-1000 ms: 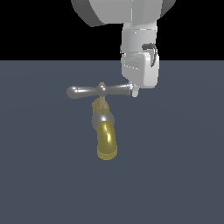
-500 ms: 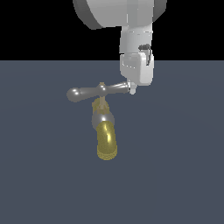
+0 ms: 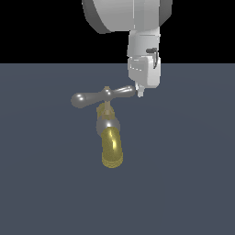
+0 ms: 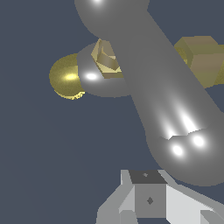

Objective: Turn on the faucet by rotating a designated handle.

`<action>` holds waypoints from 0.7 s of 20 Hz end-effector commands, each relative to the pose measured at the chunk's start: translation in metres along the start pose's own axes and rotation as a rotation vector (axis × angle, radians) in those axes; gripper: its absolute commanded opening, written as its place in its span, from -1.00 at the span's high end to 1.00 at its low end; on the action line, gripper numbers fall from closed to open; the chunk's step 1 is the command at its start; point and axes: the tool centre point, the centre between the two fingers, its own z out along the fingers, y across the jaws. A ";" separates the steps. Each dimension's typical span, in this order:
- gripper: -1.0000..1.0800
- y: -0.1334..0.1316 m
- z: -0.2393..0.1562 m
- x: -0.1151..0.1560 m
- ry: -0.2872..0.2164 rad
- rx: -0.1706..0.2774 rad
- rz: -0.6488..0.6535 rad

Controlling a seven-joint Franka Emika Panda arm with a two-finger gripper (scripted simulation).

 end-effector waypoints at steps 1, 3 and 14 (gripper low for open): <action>1.00 0.007 0.000 0.007 0.000 -0.001 -0.005; 1.00 0.014 0.000 0.013 0.000 -0.002 -0.006; 1.00 0.053 -0.001 0.041 0.000 -0.005 -0.011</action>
